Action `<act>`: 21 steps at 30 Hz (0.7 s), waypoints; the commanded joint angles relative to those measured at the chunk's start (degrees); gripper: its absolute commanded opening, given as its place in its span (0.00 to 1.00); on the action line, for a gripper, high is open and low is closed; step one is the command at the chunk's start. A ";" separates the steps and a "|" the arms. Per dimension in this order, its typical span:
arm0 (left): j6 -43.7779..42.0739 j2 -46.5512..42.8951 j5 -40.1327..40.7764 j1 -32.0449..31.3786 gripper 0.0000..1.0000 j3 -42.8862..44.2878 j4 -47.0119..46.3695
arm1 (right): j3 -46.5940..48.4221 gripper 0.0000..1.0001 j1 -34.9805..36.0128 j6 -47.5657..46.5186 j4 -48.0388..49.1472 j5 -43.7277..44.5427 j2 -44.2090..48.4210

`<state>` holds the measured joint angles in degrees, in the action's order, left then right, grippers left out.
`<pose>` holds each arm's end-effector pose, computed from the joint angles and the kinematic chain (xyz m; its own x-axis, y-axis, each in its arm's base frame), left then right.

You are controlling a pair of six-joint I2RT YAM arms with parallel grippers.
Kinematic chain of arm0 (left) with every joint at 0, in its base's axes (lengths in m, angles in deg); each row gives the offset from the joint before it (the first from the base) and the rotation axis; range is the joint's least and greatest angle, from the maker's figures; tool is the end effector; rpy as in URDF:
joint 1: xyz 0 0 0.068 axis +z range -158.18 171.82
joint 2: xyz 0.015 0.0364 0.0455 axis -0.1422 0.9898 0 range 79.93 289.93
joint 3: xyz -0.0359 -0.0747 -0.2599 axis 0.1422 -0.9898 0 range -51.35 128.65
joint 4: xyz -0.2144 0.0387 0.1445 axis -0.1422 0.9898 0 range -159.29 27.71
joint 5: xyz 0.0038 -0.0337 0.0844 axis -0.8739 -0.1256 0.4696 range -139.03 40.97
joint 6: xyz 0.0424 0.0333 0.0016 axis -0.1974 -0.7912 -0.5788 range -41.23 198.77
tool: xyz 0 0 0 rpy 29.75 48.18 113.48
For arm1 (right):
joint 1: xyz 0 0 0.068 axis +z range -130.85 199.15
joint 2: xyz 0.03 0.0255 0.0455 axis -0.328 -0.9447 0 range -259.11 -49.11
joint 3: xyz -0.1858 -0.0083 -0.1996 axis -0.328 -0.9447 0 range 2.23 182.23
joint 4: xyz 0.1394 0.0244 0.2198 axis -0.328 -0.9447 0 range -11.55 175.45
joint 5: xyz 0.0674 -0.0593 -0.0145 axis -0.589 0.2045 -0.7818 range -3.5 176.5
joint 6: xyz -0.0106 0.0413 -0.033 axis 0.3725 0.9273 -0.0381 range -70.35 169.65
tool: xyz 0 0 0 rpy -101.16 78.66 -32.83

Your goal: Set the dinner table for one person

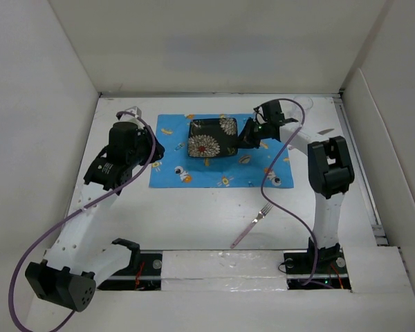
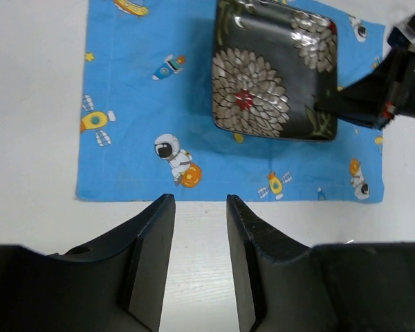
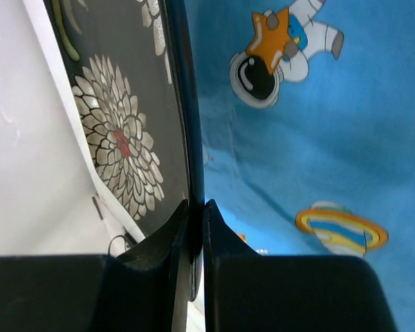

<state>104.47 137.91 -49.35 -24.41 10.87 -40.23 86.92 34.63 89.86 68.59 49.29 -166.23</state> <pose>0.2107 -0.0616 0.3693 -0.4864 -0.3098 -0.8169 0.0815 0.9149 -0.3955 0.4241 0.1398 0.1901 -0.9405 0.2730 -0.2022 0.0190 0.6364 0.7711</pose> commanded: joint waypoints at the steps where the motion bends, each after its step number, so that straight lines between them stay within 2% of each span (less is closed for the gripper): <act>1: -1.26 -0.06 -0.91 -1.44 0.34 -0.69 -2.86 | 5.41 0.00 0.95 -1.01 2.71 -3.92 -0.48; 11: -0.91 1.61 -2.06 -1.44 0.34 -0.34 -4.01 | 2.07 0.00 -0.72 -2.24 2.36 -4.62 1.37; 19: -0.38 2.41 -1.79 -1.44 0.34 -1.75 -4.54 | 1.45 0.00 -1.25 -4.43 -0.89 -3.31 -1.70; 21: -0.38 2.49 -1.62 -1.44 0.34 -1.83 -4.54 | 1.97 0.16 -1.25 -5.48 -2.99 -1.74 -2.15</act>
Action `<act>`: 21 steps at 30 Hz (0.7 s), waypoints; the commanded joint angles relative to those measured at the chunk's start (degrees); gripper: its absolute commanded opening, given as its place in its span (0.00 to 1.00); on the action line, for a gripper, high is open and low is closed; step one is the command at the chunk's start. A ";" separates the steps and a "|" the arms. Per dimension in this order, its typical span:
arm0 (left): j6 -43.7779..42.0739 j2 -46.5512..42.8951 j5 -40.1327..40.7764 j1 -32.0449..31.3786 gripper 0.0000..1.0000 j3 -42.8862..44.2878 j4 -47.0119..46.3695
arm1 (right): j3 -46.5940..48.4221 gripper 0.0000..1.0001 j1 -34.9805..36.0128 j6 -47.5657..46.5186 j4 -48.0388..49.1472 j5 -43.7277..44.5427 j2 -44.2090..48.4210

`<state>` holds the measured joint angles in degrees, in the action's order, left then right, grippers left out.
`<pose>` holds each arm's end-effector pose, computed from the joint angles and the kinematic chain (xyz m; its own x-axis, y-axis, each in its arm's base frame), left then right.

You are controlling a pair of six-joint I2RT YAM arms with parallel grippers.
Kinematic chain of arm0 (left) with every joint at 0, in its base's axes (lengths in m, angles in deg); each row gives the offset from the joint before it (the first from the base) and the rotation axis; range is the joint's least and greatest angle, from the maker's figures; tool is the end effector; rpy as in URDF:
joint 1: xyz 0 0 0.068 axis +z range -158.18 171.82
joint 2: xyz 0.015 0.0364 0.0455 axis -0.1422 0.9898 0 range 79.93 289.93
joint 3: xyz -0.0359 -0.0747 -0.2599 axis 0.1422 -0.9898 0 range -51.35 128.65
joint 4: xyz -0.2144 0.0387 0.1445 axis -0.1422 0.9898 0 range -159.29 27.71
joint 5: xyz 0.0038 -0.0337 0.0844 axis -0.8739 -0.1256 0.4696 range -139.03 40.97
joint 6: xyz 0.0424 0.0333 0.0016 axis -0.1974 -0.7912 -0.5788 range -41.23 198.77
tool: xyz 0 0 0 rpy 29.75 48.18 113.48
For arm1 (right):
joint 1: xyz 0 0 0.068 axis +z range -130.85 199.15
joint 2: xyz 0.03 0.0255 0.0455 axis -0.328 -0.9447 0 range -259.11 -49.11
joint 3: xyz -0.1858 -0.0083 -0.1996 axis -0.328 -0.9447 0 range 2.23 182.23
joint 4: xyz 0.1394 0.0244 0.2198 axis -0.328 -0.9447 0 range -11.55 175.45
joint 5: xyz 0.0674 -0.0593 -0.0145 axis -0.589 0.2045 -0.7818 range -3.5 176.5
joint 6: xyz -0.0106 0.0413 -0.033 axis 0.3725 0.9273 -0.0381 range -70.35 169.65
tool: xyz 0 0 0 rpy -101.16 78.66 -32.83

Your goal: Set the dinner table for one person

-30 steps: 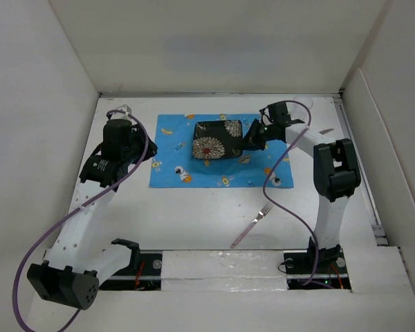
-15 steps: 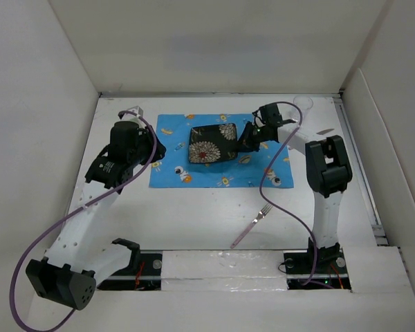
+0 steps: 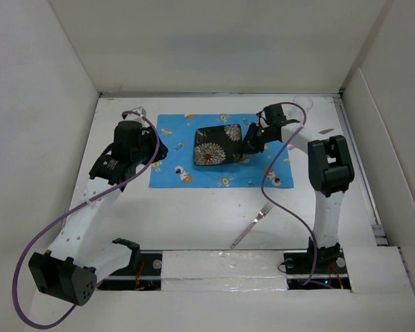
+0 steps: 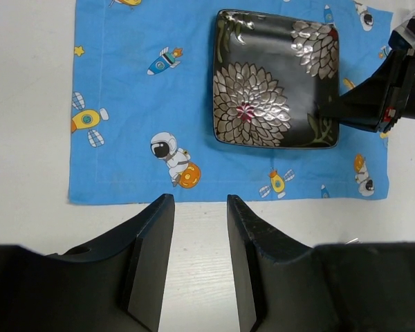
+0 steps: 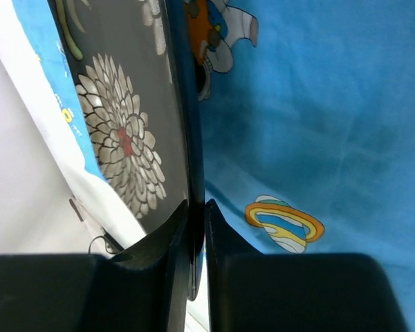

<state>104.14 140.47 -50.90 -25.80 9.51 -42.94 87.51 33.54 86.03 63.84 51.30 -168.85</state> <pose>0.2221 -0.0718 0.3567 -0.5195 -0.2841 -0.8059 0.1194 0.9097 -0.3977 0.4253 0.1304 0.1680 -0.9524 0.2560 -0.1657 0.0623 0.6952 0.7161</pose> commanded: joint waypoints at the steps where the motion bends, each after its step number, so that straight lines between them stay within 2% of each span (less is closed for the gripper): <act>1: -0.05 0.02 0.11 -0.04 0.34 -0.39 -1.65 | 1.39 0.24 -0.15 -1.93 1.31 -2.95 0.74; 2: -0.05 -0.06 0.37 -0.04 0.34 -0.57 -1.74 | 1.39 0.37 -0.68 -2.10 0.08 -2.25 0.91; 5: -0.05 -0.24 0.46 -0.04 0.34 -1.00 -1.48 | 2.44 0.56 -1.20 -3.59 -3.42 -0.14 1.35; 8: -0.05 -0.59 0.81 -0.04 0.34 -1.62 -1.65 | 5.33 0.60 -1.21 -5.97 -9.65 4.60 1.70; 13: -0.84 -1.12 0.99 -0.04 0.31 -0.31 -1.30 | 7.45 0.58 -3.57 -7.29 -14.78 16.03 5.92; 14: -1.37 -1.03 0.90 -0.04 0.30 0.31 -1.21 | 8.06 0.54 -4.28 -7.03 -15.30 18.13 6.62; 16: -2.16 -0.86 0.20 -0.04 0.14 0.57 -1.56 | 8.68 0.44 -7.08 -5.45 -14.70 19.20 8.38; 17: -2.60 -0.77 -0.58 -0.04 0.05 0.40 -1.82 | 9.03 0.24 -8.05 -4.75 -13.65 19.81 8.65; 18: -3.12 -0.77 -1.20 -0.04 0.00 0.40 -2.00 | 10.51 0.08 -9.11 -3.35 -13.29 21.39 8.74; 19: -3.22 -0.77 -1.21 -0.04 0.00 0.23 -2.44 | 11.66 0.00 -10.25 -2.81 -13.11 22.36 8.48; 21: -3.65 -1.82 -1.12 -0.04 0.00 -0.83 -3.32 | 15.07 0.00 -13.33 -0.89 -11.97 26.73 8.12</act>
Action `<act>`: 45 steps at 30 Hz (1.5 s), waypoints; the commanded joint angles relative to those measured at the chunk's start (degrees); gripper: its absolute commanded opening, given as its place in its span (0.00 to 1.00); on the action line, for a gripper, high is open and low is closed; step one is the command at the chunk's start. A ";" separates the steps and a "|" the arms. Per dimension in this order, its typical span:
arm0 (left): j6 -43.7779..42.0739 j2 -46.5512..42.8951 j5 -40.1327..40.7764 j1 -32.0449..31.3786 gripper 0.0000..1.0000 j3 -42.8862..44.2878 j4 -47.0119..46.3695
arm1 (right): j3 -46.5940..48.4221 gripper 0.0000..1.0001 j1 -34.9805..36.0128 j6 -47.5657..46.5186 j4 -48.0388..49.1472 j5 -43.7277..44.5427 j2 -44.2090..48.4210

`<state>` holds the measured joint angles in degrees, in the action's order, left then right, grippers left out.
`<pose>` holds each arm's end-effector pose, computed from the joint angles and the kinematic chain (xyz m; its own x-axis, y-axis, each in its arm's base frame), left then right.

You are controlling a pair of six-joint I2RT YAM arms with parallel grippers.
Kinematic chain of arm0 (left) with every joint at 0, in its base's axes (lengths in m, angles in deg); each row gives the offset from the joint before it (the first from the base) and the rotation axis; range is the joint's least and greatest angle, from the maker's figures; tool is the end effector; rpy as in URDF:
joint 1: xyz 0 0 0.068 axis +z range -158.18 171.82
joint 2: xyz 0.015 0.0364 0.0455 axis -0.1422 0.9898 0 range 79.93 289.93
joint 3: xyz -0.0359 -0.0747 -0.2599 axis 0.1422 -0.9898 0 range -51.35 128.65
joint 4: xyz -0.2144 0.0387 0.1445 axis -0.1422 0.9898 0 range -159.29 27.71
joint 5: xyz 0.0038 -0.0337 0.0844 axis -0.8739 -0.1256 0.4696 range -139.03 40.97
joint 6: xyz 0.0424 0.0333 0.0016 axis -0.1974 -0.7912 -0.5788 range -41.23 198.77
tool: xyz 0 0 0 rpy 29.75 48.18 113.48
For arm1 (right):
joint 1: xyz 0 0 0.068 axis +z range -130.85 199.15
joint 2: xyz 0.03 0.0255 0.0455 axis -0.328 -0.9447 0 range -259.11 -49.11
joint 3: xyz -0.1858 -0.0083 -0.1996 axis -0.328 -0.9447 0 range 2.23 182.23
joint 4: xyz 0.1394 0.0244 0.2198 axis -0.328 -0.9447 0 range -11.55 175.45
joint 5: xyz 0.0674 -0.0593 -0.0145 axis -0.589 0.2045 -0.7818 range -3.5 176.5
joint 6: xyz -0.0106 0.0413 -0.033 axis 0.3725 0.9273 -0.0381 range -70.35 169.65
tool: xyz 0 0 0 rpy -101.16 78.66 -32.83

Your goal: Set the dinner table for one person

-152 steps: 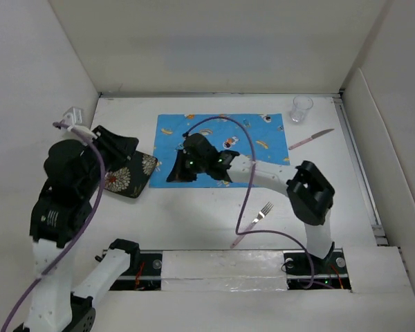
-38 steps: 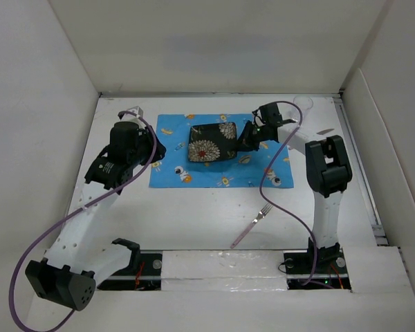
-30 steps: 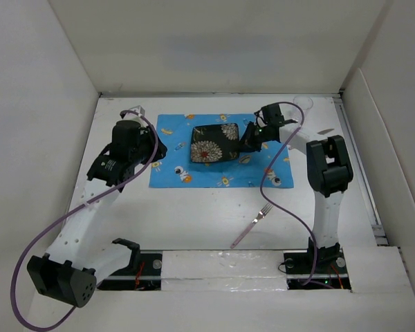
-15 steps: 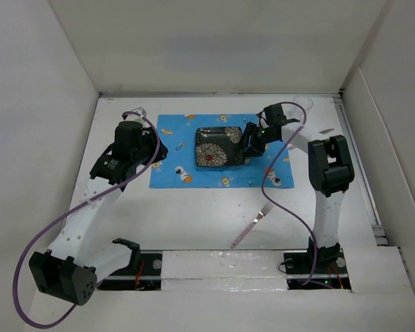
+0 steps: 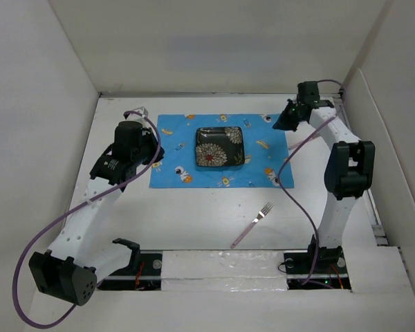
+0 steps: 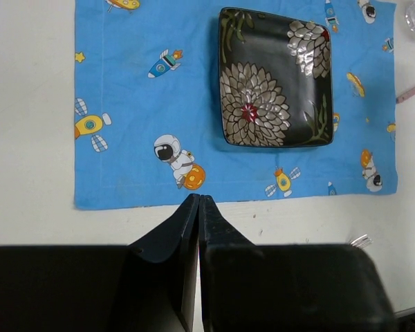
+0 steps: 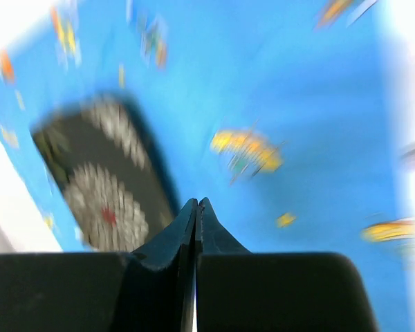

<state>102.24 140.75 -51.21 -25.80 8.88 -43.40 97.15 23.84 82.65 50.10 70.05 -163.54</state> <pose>0.2236 -0.0725 0.3526 -0.5231 -0.2512 -0.8144 0.1380 0.9180 -0.3718 0.4400 0.0463 0.2401 -0.8147 0.4572 -0.3566 0.2418 0.8269 0.5077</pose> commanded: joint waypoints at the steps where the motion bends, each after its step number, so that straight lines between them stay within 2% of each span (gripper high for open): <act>1: -1.84 -2.19 -0.73 -0.04 0.00 -0.28 -2.95 | 6.68 0.00 -4.68 3.04 2.04 9.84 2.55; 4: -3.15 -2.28 -0.20 -0.04 0.00 -0.55 -2.51 | 11.42 0.00 -7.58 4.18 3.45 18.43 2.11; 5: -3.33 -2.37 -0.02 -0.04 0.00 -0.98 -2.51 | 13.17 0.13 -8.11 4.10 2.58 25.17 0.80; 6: -3.60 -2.54 0.06 -0.04 0.07 -1.25 -2.68 | 15.37 0.20 -8.12 3.57 1.44 28.02 -0.34; 7: -3.86 -2.63 0.15 -0.04 0.10 -1.60 -2.95 | 20.78 0.29 -8.64 3.31 0.21 30.22 -1.83; 8: -3.95 -2.72 0.07 -0.04 0.12 -2.13 -3.21 | 23.71 0.41 -8.64 2.96 -2.67 31.64 -5.41; 11: -3.86 -1.76 -0.20 -0.04 0.17 -2.13 -3.39 | 36.71 0.53 -10.66 2.16 -9.26 33.32 -14.11; 17: -4.39 0.61 -0.55 -0.04 0.18 -0.03 -3.65 | 41.66 0.53 -11.19 1.29 -10.52 34.29 -19.15; 21: -4.48 2.46 -0.81 -0.04 0.18 1.29 -3.48 | 42.11 0.50 -11.72 1.37 -11.23 34.03 -22.15; 25: -4.04 3.69 -1.43 -0.04 0.18 1.39 -3.48 | 37.90 0.42 -11.19 1.11 -7.37 32.98 -22.33; 28: -3.34 4.40 -1.69 -0.04 0.18 1.21 -3.39 | 35.17 0.19 -11.19 1.90 -4.64 31.56 -21.54; 29: -3.25 4.57 -2.04 -0.04 0.18 1.30 -3.39 | 34.64 0.06 -11.19 2.16 -3.59 31.56 -20.58; 30: -3.07 4.49 -2.22 -0.04 0.18 1.38 -3.39 | 34.20 0.00 -11.19 2.60 -3.15 31.48 -20.13; 37: -2.81 4.13 -2.22 -0.04 0.18 1.21 -3.65 | 32.80 0.00 -8.31 0.76 -0.07 31.30 -12.23; 42: -1.58 4.22 -3.45 -0.04 0.18 0.33 -4.70 | 23.41 0.00 -3.03 -1.35 3.98 29.46 -6.42; 45: -1.49 4.05 -4.15 -0.04 0.18 0.15 -4.97 | 22.25 0.00 -0.21 -1.79 3.01 28.67 -6.33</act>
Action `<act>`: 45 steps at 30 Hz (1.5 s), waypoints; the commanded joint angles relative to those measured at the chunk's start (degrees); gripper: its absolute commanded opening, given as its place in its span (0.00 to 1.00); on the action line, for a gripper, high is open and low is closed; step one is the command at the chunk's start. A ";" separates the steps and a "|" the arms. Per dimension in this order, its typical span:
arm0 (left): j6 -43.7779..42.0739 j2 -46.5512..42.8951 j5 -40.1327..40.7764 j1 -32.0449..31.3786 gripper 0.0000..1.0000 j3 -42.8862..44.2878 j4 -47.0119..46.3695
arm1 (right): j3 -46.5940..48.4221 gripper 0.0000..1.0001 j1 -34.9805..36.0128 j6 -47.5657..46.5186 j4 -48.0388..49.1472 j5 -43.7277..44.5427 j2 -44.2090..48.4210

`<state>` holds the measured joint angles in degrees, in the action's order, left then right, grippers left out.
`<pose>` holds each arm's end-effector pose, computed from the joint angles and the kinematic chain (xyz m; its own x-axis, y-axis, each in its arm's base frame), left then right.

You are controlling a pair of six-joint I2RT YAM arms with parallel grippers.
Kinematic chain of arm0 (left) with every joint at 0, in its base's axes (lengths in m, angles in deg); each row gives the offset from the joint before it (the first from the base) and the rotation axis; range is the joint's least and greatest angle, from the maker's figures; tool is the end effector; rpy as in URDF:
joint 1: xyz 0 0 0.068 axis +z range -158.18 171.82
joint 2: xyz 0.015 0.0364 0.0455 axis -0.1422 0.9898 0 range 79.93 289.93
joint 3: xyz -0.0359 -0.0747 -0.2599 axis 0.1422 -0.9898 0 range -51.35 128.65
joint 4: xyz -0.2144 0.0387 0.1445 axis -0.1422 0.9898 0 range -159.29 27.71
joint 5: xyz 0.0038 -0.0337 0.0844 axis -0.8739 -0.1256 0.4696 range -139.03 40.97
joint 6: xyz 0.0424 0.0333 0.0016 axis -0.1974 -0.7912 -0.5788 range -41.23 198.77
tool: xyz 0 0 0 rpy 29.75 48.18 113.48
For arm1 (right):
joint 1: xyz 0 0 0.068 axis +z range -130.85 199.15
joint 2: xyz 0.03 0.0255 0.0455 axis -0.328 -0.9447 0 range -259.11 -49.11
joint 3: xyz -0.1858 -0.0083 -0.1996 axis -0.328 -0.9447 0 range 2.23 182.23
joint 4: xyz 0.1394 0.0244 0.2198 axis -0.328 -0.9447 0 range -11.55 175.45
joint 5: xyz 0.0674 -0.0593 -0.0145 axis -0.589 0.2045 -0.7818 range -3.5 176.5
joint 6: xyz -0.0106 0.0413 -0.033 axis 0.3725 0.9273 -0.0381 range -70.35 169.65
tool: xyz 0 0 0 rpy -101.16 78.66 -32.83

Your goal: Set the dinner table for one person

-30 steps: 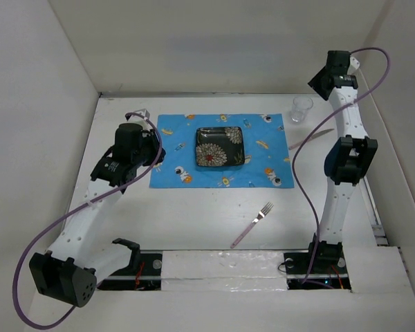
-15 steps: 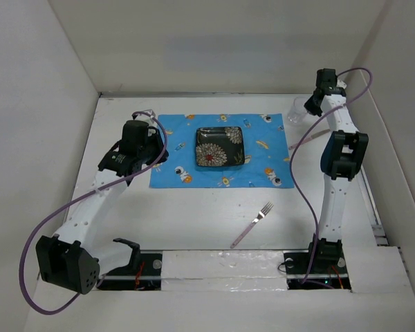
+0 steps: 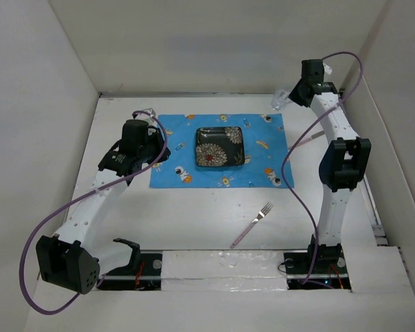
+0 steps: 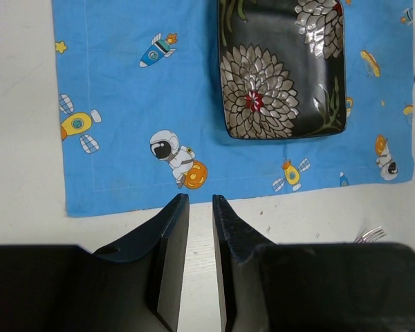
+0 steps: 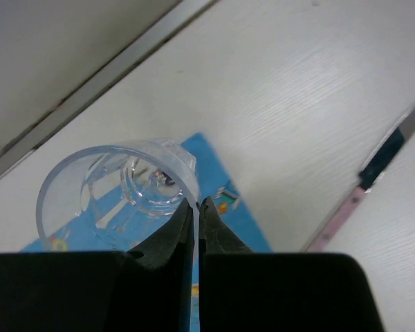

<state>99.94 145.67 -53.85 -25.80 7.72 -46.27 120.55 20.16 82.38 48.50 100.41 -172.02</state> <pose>0.2441 -0.0807 0.3311 -0.5742 -0.1950 -0.7952 0.1757 0.9192 -0.3523 0.4937 0.0002 0.3033 -0.4698 0.5166 -0.7159 0.4954 0.8255 0.2706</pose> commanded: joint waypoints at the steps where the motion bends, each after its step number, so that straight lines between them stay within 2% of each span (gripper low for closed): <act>1: 0.72 -1.05 -1.51 -0.04 0.18 1.23 -2.11 | -1.08 0.00 4.08 -1.79 4.26 -1.87 1.45; 12: 1.59 -3.94 -2.56 -0.04 0.18 -1.76 -1.58 | 2.62 0.00 6.98 -3.73 -1.63 5.68 -3.38; 17: 2.30 -4.65 -3.26 -0.04 0.18 -2.38 -1.67 | 0.95 0.00 6.46 -3.90 -1.28 4.29 -3.91; 22: 2.91 -4.83 -3.53 -0.04 0.18 -2.29 -1.58 | -0.28 0.14 6.45 -3.73 -1.90 2.35 -4.97; 23: 2.91 -4.91 -3.44 -0.04 0.18 -2.29 -1.58 | -0.46 0.21 6.45 -3.73 -1.64 2.17 -4.79; 26: 3.09 -4.91 -3.62 -0.04 0.18 -2.29 -1.49 | -0.03 0.31 6.45 -4.25 -1.55 0.77 -4.44; 33: 3.00 -5.27 -3.71 -0.04 0.18 -2.29 -1.58 | 4.02 0.44 4.61 -4.61 -4.88 -1.87 -3.05; 35: 3.00 -5.44 -3.62 -0.04 0.18 -2.29 -1.58 | 2.80 0.50 3.21 -4.60 -3.92 -2.04 -1.11; 38: 2.74 -5.70 -3.88 -0.04 0.18 -2.38 -1.49 | -1.31 0.53 0.49 -3.73 -1.55 -2.66 3.54; 39: 2.65 -5.79 -3.88 -0.04 0.18 -2.55 -1.67 | -2.99 0.52 -0.22 -3.03 -0.85 -2.84 4.69; 40: 2.56 -5.97 -3.97 -0.04 0.18 -2.82 -1.76 | -4.92 0.31 -1.01 -2.85 0.98 -3.01 6.70; 42: 2.56 -6.32 -4.41 -0.04 0.18 -3.26 -2.37 | -10.80 0.02 -3.47 -2.06 2.49 -5.02 7.95; 45: 2.30 -6.67 -4.76 -0.04 0.19 -3.87 -2.63 | -14.60 0.00 -5.49 -1.27 1.45 -7.32 7.60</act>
<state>102.65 140.68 -57.52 -25.80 4.73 -47.07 108.88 16.21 79.98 47.87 95.65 -165.51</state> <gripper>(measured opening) 0.183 0.010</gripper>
